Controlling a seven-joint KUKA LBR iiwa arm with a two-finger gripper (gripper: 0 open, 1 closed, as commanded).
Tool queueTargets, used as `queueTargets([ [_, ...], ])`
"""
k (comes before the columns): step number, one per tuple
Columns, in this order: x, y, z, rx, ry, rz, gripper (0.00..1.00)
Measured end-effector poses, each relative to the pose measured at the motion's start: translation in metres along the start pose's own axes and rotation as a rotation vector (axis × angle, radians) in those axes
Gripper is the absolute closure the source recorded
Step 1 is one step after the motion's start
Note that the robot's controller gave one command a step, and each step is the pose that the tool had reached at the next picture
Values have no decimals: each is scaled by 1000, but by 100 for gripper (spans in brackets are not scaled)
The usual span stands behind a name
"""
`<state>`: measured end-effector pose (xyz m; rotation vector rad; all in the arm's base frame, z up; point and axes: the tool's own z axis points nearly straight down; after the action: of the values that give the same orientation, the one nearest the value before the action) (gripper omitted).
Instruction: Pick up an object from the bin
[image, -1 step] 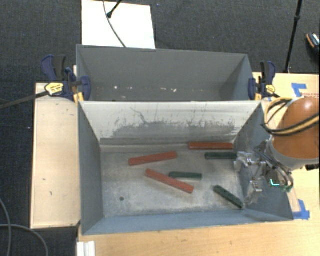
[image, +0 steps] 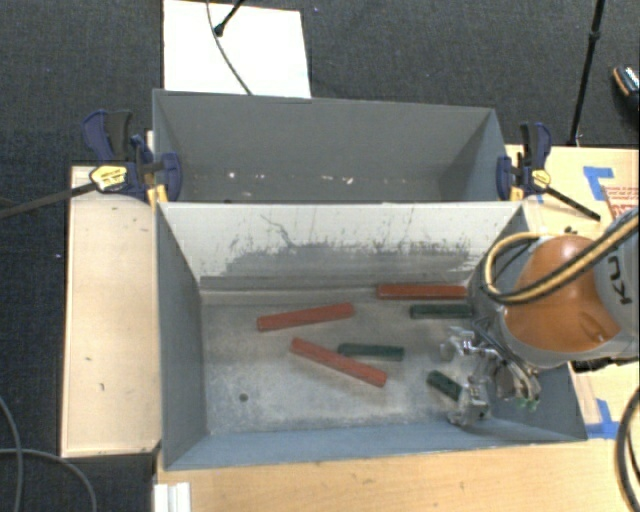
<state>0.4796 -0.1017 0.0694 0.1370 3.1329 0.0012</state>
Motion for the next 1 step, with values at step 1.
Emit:
queueTargets([
  [1, 1, -1, -1, 1, 1, -6, 100],
])
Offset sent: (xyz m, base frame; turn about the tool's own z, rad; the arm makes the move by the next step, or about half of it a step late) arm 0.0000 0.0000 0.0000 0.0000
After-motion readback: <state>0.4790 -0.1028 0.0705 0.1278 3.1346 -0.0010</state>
